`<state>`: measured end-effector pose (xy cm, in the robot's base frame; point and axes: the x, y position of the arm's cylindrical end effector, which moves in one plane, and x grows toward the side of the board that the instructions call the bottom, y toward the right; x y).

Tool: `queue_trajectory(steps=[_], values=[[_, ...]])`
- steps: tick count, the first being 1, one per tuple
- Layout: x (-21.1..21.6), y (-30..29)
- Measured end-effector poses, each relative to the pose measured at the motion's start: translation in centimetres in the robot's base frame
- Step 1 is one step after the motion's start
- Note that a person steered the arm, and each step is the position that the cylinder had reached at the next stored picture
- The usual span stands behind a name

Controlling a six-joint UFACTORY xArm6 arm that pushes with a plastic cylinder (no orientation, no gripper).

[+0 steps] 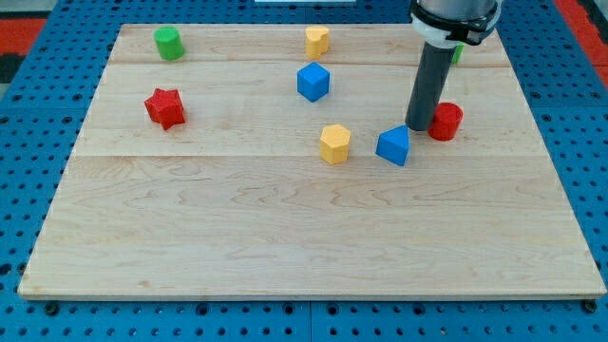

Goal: Place yellow hexagon vertical to red circle

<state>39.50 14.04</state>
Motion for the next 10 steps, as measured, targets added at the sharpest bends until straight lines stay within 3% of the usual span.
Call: queue_trajectory(steps=[4,6,10], values=[[0.0,-3.4],[0.4,-8.1],[4.6,-14.9]])
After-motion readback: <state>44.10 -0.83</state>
